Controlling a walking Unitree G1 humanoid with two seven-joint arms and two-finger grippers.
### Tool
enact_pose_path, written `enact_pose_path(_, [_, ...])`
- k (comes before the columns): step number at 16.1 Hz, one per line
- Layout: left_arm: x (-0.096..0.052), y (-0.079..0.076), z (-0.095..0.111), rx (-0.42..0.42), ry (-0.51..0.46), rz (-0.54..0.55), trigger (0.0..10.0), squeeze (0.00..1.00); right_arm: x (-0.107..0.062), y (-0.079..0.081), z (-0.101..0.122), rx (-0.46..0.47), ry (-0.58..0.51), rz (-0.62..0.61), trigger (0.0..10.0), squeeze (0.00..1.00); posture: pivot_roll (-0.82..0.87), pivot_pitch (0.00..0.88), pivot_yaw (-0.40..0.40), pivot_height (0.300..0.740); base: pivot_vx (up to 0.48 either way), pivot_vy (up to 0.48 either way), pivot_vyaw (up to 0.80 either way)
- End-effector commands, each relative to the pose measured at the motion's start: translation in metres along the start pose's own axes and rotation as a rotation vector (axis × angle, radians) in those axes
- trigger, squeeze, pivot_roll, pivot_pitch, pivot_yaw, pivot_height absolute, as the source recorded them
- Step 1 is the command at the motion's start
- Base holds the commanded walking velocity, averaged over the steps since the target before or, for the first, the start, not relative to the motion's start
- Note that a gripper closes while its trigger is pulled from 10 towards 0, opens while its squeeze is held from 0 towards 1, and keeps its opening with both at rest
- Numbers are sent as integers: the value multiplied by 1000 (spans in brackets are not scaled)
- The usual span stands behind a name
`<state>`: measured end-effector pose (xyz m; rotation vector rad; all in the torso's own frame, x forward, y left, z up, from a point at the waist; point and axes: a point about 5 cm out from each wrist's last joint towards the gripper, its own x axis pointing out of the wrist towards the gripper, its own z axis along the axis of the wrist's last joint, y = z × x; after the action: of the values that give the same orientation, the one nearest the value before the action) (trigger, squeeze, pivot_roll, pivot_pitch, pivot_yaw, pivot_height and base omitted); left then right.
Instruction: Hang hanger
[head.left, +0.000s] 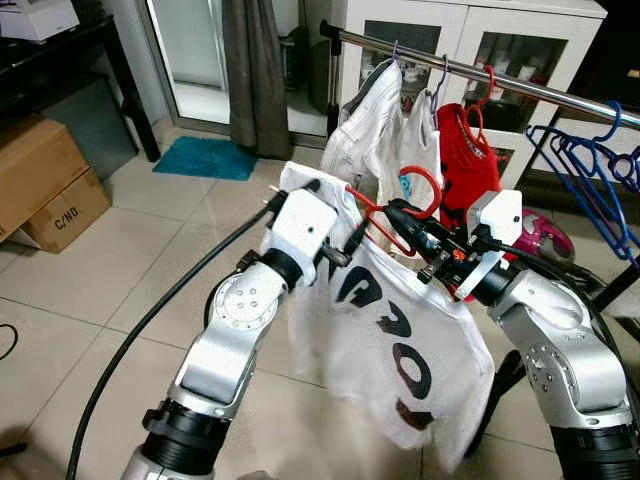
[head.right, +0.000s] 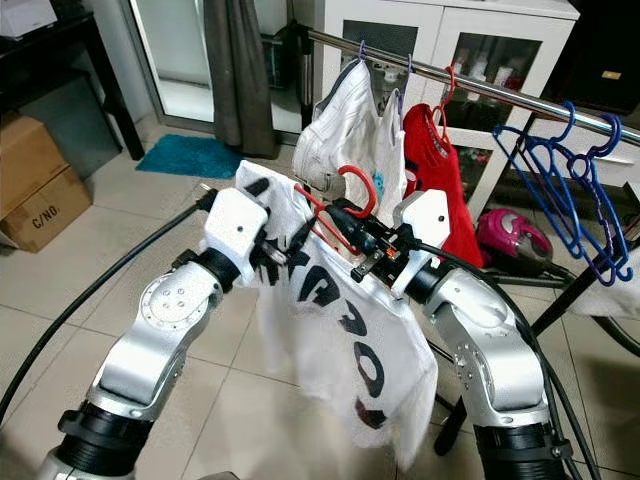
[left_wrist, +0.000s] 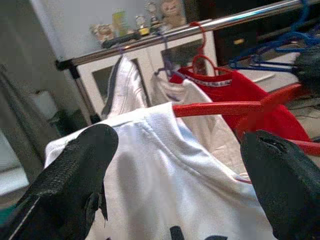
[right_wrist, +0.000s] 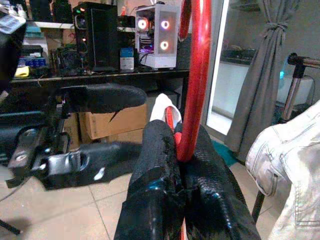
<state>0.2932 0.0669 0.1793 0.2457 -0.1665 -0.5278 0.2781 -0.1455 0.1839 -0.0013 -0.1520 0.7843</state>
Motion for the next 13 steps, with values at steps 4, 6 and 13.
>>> enact_pose_path(4, [9,-3,-3,-27,36,17,10000,0,2,-2,9,-32,-40,31,0,0,-10,0,1,740,0,0,0])
enact_pose_path(6, [10,1,-8,-43,65,48,10000,0,2,-2,10,-32,-41,42,0,0,-9,0,0,740,0,0,0])
enact_pose_path(13, [6,25,-22,-21,164,253,8275,0,2,-4,11,-33,-46,50,0,0,-7,0,-1,740,0,0,0])
